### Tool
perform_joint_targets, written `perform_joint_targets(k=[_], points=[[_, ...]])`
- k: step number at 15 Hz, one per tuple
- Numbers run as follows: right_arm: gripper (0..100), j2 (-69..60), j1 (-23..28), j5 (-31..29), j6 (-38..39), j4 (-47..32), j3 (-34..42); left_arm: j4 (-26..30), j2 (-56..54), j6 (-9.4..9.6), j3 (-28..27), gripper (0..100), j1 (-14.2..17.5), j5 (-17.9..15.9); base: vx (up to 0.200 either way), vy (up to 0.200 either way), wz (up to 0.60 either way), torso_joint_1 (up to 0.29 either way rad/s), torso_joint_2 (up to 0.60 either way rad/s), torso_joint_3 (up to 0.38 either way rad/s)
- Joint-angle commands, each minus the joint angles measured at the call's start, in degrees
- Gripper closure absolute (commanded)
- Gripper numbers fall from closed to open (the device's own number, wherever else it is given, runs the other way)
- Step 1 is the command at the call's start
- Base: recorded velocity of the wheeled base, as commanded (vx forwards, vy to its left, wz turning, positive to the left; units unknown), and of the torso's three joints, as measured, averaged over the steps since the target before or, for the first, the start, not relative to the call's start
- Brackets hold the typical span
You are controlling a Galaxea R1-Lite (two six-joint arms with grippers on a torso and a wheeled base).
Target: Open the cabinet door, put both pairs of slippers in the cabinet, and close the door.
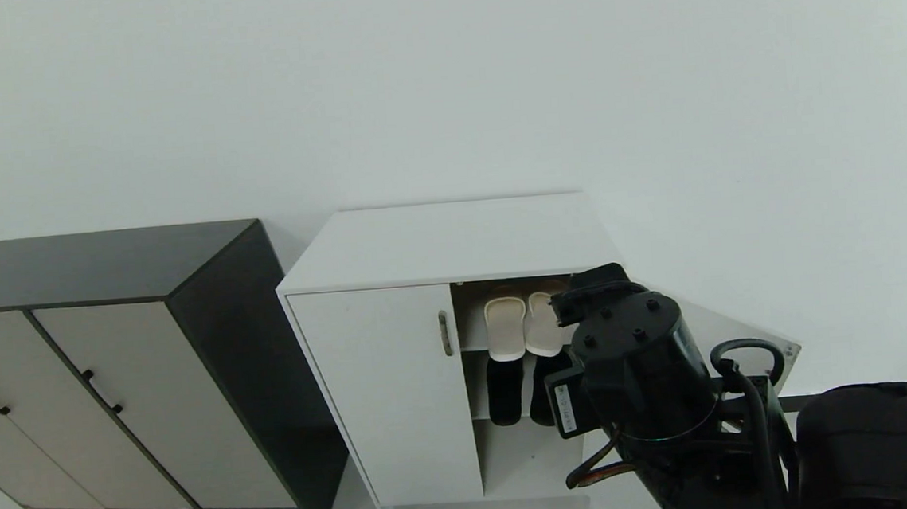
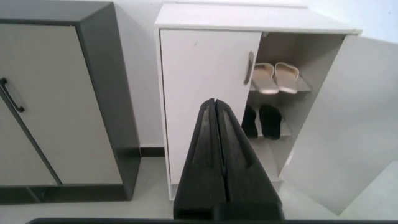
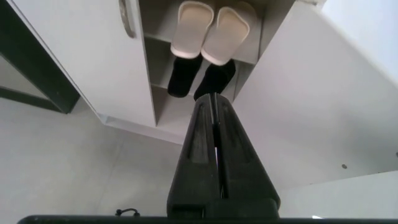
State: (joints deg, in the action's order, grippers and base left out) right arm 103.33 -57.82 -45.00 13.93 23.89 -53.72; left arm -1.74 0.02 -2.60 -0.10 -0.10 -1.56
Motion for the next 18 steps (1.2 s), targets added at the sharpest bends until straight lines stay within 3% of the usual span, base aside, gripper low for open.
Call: perform_joint_targets(k=[1, 8, 16, 18], points=[[100, 0.03, -0.01, 0.52, 0.04, 0.36, 0.11, -0.01, -0.02, -0.04, 0.01, 100, 0.01, -0.02, 0.0, 0.0, 0.0, 0.266, -0.6, -0.334], [100, 0.12, -0.01, 0.87, -0.14, 0.36, 0.73, -0.01, 0.06, -0.04, 0.01, 100, 0.01, -0.02, 0.0, 0.0, 0.0, 0.041, -0.09, -0.051], [100, 0.12, -0.01, 0.96, -0.14, 0.36, 0.81, -0.01, 0.06, -0.04, 0.01, 100, 0.01, -0.02, 0.0, 0.0, -0.6, 0.004, 0.0, 0.002], [100, 0.03, 0.16, 0.87, -0.22, 0.36, 0.81, -0.01, 0.06, -0.04, 0.01, 100, 0.01, -0.02, 0.0, 0.0, 0.0, 0.0, 0.0, 0.0]])
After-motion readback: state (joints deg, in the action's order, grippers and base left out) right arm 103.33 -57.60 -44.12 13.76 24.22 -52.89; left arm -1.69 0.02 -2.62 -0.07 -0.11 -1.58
